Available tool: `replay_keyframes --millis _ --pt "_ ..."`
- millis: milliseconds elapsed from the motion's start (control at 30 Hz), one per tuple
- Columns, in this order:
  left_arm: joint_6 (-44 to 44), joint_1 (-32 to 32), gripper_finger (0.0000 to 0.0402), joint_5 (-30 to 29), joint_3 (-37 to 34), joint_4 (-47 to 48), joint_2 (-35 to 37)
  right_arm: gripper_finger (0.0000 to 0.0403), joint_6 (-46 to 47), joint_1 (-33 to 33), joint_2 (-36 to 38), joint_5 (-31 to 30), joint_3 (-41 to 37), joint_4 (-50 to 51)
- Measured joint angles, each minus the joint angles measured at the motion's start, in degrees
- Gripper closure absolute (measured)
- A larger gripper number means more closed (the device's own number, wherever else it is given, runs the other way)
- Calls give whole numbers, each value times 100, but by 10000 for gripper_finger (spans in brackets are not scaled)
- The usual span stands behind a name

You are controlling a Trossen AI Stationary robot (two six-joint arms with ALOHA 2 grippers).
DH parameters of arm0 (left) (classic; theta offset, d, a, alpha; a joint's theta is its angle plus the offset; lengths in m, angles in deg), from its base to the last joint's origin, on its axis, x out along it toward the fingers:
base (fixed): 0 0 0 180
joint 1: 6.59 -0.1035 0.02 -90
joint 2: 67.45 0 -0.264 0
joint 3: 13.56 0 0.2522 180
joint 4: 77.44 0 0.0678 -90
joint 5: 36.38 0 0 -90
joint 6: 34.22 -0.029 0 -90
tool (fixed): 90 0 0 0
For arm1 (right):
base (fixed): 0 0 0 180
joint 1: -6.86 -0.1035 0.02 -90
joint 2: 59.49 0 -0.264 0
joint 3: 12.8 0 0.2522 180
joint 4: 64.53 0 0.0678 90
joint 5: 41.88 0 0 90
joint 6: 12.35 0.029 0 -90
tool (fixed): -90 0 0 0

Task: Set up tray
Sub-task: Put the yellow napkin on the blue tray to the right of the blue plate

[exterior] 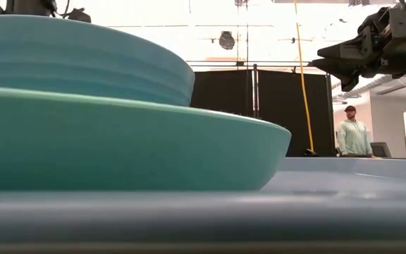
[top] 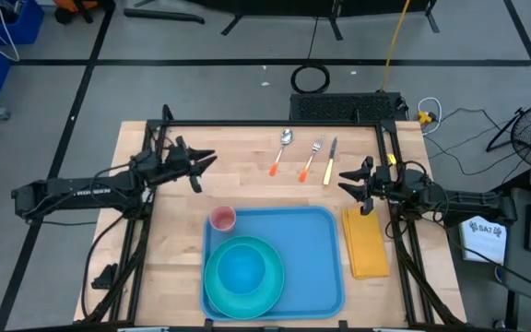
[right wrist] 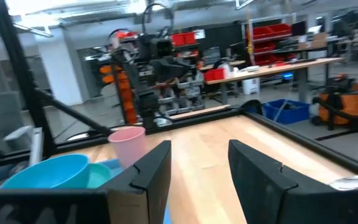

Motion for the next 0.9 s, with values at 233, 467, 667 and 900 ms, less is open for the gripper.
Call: replay_keyframes --millis 233,467,667,900 --pt "223 -440 305 -1 -482 176 802 250 -116 2 0 -152 0 0" --pt "391 -609 305 4 -445 1791 1979 250 -116 2 0 -152 -1 4" --pt "635 -609 305 -87 -437 3154 2841 250 -116 2 0 -169 -1 4" --pt "862 -609 305 -81 -437 3734 3179 250 531 2 0 -152 0 -65"
